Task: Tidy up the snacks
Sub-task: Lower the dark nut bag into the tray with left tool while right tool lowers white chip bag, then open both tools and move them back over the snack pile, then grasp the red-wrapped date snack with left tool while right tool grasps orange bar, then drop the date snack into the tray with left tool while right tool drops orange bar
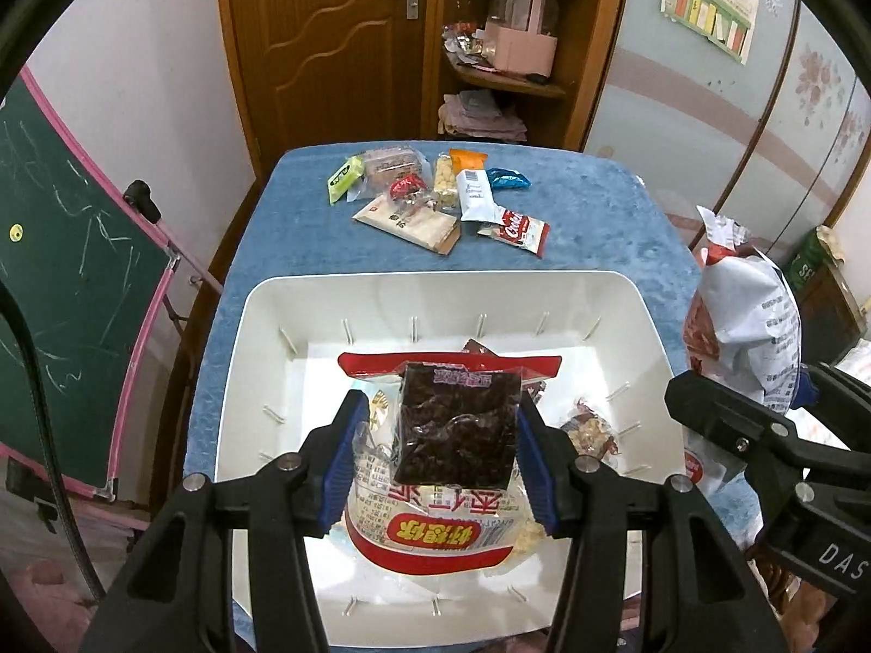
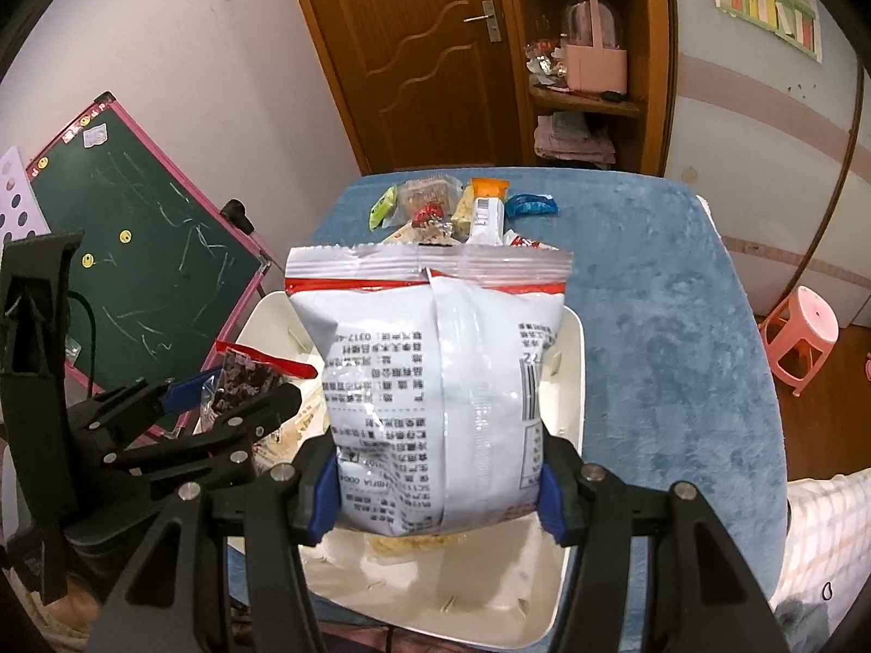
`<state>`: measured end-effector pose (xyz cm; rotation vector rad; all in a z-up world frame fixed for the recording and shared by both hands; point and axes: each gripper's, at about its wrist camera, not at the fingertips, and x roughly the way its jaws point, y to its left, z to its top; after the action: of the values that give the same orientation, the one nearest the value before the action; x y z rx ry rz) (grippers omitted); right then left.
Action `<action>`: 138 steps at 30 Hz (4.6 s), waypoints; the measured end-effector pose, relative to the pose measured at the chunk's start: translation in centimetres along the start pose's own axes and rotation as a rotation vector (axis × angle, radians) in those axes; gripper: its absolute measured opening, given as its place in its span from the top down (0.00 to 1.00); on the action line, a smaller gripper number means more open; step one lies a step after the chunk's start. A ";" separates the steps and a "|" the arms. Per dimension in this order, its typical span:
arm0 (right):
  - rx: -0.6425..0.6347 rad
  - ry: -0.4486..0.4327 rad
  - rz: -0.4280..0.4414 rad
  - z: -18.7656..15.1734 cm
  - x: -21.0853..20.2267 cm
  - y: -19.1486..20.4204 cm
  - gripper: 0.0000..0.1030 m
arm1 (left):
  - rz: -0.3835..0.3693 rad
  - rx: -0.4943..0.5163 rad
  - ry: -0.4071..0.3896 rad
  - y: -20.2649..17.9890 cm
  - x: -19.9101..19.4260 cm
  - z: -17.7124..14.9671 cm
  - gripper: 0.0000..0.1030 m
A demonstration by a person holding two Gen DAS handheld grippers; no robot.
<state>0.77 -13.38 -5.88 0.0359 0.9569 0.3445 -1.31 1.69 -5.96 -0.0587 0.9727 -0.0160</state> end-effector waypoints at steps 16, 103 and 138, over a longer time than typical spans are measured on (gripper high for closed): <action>0.033 0.011 0.000 0.3 1.5 -0.5 0.35 | 0.011 -0.060 0.029 0.6 1.3 0.4 0.15; 0.250 0.323 0.047 23.1 29.4 -9.3 0.35 | 0.055 -0.054 0.213 3.6 28.3 22.4 0.15; 0.283 0.176 0.235 19.6 16.5 -10.2 0.63 | -0.071 -0.010 0.097 1.4 17.2 22.1 0.52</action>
<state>28.01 -15.60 -9.43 0.3843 1.1744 0.4309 26.66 3.34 -7.82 -0.1027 1.0673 -0.0800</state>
